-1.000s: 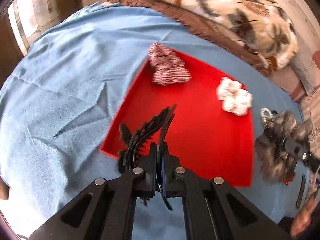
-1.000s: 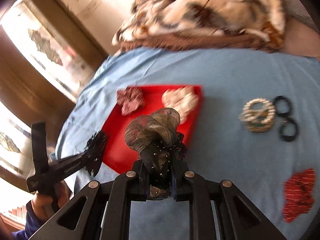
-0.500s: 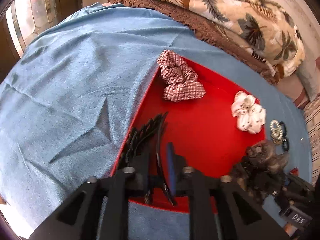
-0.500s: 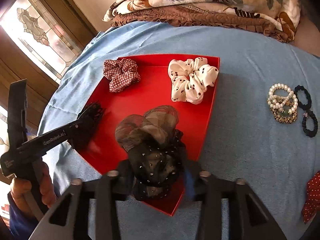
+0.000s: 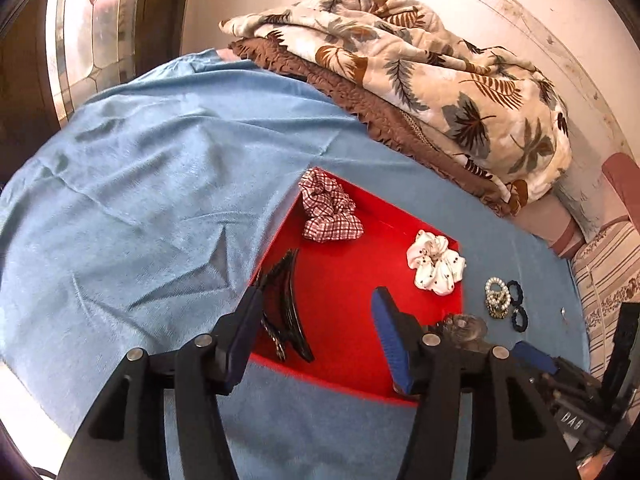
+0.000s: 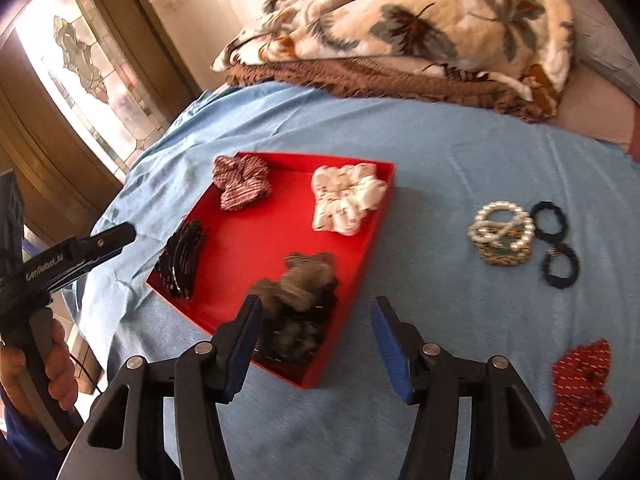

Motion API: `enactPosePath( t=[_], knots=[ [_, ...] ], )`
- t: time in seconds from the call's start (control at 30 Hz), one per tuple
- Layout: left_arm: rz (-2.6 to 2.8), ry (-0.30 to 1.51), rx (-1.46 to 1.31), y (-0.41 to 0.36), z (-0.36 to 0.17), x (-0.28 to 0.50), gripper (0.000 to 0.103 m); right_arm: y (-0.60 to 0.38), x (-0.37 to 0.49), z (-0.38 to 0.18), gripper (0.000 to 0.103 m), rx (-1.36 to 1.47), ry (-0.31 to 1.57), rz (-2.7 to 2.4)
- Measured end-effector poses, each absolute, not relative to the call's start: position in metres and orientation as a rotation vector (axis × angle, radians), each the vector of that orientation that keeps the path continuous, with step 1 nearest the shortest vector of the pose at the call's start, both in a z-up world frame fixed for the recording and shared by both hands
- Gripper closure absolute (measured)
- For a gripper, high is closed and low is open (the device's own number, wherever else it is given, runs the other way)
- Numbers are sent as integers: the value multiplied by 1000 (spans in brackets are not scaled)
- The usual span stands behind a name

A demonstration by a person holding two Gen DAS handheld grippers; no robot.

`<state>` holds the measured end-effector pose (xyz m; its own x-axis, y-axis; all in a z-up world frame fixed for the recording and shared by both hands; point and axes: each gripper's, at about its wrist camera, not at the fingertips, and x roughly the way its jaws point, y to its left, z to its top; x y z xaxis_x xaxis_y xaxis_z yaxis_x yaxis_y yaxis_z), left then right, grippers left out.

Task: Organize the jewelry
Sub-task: 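Carry the claw clip and grey scrunchie into the red tray and open both tools, then withdraw both tools from the tray toward the bracelets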

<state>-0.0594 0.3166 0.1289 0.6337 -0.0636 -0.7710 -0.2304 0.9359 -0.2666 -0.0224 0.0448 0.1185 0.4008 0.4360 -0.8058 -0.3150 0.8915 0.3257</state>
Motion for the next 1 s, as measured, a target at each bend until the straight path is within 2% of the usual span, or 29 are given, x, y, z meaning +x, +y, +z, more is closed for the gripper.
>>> enactPosePath(
  t=[0.03,0.1,0.13,0.17,0.23,0.43,0.6,0.8,0.93,1.0],
  knots=[
    [96,889,-345,311,129,-61,48,38,-25,121,43,127,1052,469],
    [85,894,-333,303,128,-64,48,29,-27,123,55,126,1046,459],
    [76,896,-328,297,127,-65,48,25,-28,122,65,128,1051,457],
    [71,896,-324,293,127,-66,48,23,-28,122,69,136,1054,458],
    [63,888,-316,285,128,-70,48,22,-26,122,71,174,1060,464],
    [66,860,-298,278,133,-88,48,67,-23,110,71,118,1073,520],
    [84,866,-286,285,131,-94,48,102,-13,78,71,39,1153,502],
    [80,878,-294,281,129,-95,48,87,-24,80,71,77,1143,525],
    [28,883,-260,258,131,-94,48,35,-46,106,54,132,1069,523],
    [-4,888,-239,243,132,-91,48,-3,-57,114,51,160,1036,479]
  ],
)
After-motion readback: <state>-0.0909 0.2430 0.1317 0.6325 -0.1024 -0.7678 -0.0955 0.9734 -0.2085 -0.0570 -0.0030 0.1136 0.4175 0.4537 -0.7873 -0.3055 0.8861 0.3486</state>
